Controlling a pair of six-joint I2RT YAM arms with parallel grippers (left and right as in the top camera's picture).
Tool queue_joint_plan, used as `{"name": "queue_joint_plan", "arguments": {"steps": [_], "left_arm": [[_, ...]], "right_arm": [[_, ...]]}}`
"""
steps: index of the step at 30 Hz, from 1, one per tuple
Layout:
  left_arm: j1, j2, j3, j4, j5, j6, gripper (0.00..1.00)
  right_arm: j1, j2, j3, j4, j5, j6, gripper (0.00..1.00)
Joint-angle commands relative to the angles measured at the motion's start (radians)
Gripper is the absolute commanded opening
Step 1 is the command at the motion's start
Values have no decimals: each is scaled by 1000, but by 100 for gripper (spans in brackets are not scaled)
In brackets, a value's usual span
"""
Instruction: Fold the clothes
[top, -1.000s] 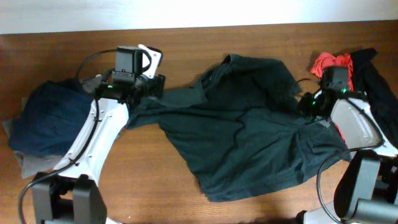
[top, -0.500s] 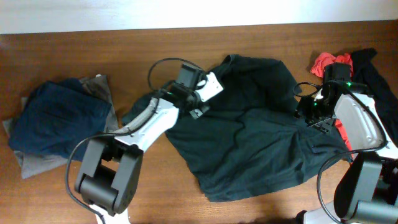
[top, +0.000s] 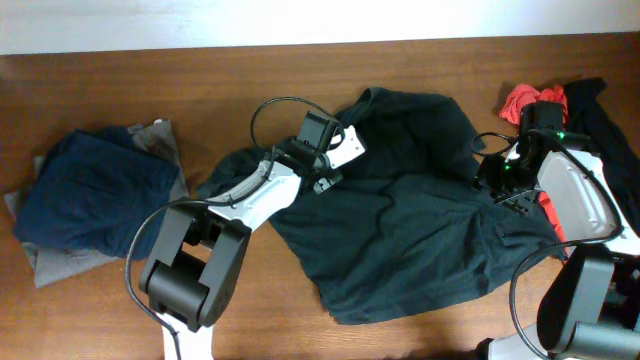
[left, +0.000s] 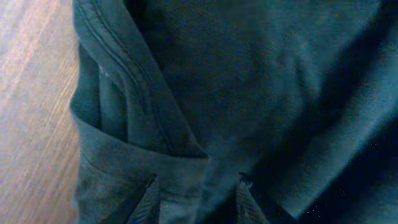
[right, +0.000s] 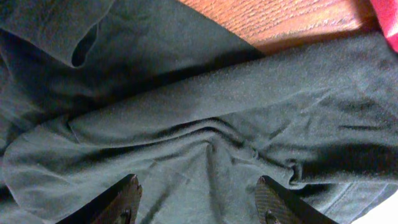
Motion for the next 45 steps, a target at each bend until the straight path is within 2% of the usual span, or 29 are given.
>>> {"name": "queue_joint_plan", "arguments": {"steps": [1, 7, 11, 12, 13, 15, 21, 25, 31, 32, 33, 36, 39, 41, 45], "left_arm": [[0, 17, 0, 14, -25, 13, 37], [1, 27, 0, -11, -25, 13, 36], [1, 27, 0, 8, -26, 13, 17], [1, 27, 0, 13, -30, 13, 6], [1, 27, 0, 16, -39, 13, 0], [1, 26, 0, 30, -74, 12, 0], [8, 8, 72, 36, -301, -33, 0], [44, -2, 146, 33, -312, -39, 0], [147, -2, 182, 9, -278, -126, 0], [156, -2, 182, -13, -238, -126, 2], [161, -7, 183, -49, -177, -126, 10], [147, -11, 183, -164, 5, -126, 22], [104, -9, 183, -255, 72, -126, 39], [66, -8, 182, -283, 63, -126, 42], [-4, -8, 182, -289, 58, -126, 43]], "right_arm": [[-2, -2, 15, -1, -3, -7, 64], [-2, -2, 15, -3, -2, -7, 64], [-2, -2, 15, -3, -2, -7, 64], [-2, -2, 15, -4, -2, -7, 64], [-2, -2, 15, -5, -2, -8, 64], [-2, -2, 15, -8, -2, -11, 64], [-2, -2, 15, -12, -2, -33, 64], [-2, -2, 15, -12, -2, -33, 64], [-2, -2, 15, -12, -2, -33, 64], [-2, -2, 15, -12, -2, -33, 64], [-2, -2, 15, -12, -2, -33, 64], [-2, -2, 15, -11, -2, -33, 64], [-2, -2, 15, -11, -2, -33, 64], [-2, -2, 15, -11, -2, -33, 64], [-2, -2, 15, -11, -2, -33, 64]]}}
